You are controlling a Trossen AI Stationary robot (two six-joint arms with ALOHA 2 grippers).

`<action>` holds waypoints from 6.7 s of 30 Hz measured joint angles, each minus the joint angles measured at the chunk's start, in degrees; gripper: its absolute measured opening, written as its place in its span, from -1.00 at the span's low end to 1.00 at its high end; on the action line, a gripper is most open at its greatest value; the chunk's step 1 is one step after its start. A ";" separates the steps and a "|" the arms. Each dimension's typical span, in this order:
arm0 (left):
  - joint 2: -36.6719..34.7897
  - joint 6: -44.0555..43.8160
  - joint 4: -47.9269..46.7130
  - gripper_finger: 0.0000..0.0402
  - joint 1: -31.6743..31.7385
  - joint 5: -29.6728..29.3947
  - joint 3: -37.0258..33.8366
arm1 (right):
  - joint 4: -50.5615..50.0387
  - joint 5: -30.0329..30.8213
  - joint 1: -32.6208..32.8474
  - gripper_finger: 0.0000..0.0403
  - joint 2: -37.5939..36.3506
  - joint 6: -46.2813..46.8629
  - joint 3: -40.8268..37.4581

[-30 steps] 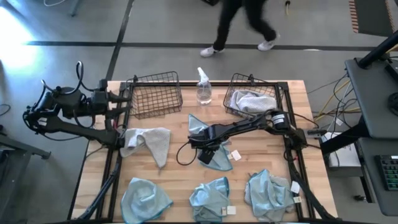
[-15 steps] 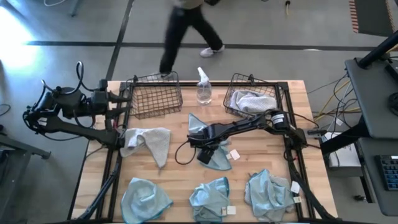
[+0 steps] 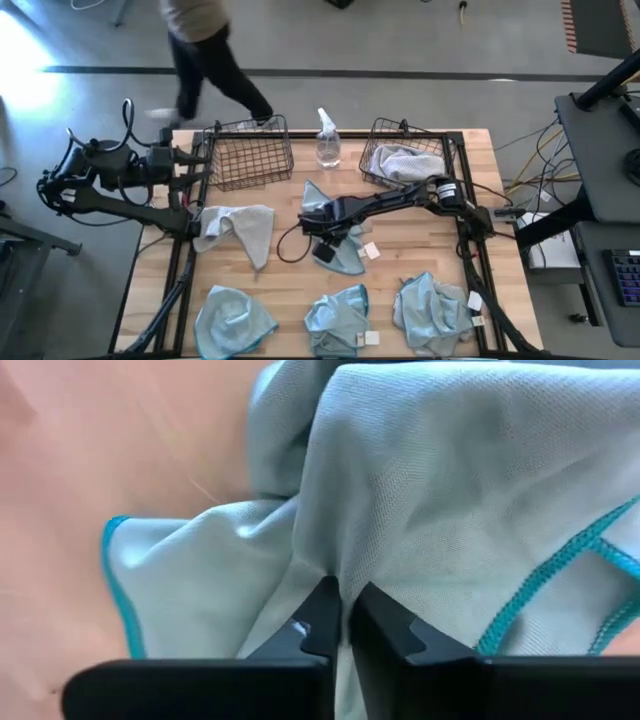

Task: Sort microfiber towel by color & place in baskets
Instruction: Put the blue microfiber towel into the left black wire basket

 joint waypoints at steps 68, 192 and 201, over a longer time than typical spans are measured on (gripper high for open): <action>10.26 4.97 17.29 -0.43 0.04 -3.63 -2.60 | 24.79 13.88 -5.81 -0.94 -5.43 -28.50 34.91; 6.75 23.85 22.91 -1.00 2.89 -40.22 -2.05 | 9.26 13.82 -4.44 -0.34 -10.99 -29.33 34.94; 6.32 23.63 23.66 -1.00 6.83 -40.17 -2.53 | 7.26 13.81 -4.44 -0.35 -10.99 -26.88 34.94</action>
